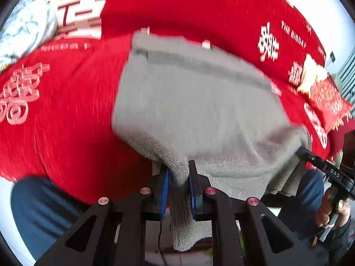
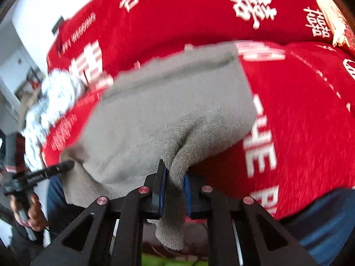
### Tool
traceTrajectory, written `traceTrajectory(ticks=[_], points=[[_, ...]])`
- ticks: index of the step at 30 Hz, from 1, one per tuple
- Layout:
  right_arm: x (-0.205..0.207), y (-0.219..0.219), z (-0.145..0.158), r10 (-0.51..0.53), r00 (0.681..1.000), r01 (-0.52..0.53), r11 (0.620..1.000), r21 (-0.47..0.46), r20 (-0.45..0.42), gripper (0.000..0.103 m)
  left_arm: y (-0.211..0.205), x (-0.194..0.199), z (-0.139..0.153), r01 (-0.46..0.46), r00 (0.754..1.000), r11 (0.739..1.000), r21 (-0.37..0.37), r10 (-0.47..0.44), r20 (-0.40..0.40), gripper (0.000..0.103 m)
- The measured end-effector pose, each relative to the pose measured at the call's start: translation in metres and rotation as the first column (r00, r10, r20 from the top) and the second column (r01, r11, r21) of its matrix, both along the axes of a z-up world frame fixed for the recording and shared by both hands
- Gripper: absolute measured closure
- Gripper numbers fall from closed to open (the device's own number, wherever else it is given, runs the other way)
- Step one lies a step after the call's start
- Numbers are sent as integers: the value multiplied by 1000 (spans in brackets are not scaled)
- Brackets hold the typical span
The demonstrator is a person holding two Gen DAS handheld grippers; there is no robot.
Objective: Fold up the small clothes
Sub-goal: 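Lift the held edge with both tools and fold the sweater over itself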
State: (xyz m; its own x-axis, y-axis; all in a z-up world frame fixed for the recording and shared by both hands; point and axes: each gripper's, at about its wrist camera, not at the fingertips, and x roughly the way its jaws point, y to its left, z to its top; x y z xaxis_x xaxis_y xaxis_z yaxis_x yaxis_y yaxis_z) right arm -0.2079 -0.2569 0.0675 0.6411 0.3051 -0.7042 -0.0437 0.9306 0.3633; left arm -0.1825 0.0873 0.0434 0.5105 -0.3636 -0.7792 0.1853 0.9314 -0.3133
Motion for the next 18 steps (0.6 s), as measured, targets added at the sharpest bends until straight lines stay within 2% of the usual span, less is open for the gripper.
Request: traceTrajectory(ticks=[2, 5, 8, 11, 13, 14, 15, 16, 17, 18], points=[[13, -4, 11, -19, 999, 17, 999, 39, 40, 87, 3, 16, 14, -31, 999, 1000, 0, 31, 39, 86], [41, -8, 19, -44, 996, 40, 998, 46, 79, 87, 1, 53, 26, -79, 994, 997, -14, 80, 74, 86], [75, -7, 13, -69, 995, 68, 997, 19, 65, 87, -9, 87, 18, -112, 993, 994, 0, 112, 45, 86], [103, -4, -4, -86, 996, 86, 996, -9, 15, 87, -10, 113, -9, -133, 991, 991, 25, 134, -28, 86], [112, -4, -16, -87, 996, 87, 996, -34, -11, 87, -10, 116, -20, -139, 990, 990, 16, 140, -34, 85], [113, -5, -20, -84, 996, 83, 996, -42, -23, 83, -9, 116, -21, -144, 989, 990, 8, 144, -27, 82], [114, -6, -24, -78, 996, 76, 996, -41, -36, 81, -8, 114, -21, -146, 989, 989, -3, 146, -26, 78], [112, -9, -25, -70, 997, 68, 997, -27, -41, 77, -5, 113, -21, -147, 989, 989, -13, 146, -28, 61], [108, -12, -25, -64, 997, 64, 998, -9, -40, 66, -1, 111, -22, -146, 989, 989, -26, 145, -42, 47], [103, -17, -23, -65, 997, 66, 998, 11, -33, 60, 3, 107, -22, -145, 989, 988, -48, 143, -47, 23]])
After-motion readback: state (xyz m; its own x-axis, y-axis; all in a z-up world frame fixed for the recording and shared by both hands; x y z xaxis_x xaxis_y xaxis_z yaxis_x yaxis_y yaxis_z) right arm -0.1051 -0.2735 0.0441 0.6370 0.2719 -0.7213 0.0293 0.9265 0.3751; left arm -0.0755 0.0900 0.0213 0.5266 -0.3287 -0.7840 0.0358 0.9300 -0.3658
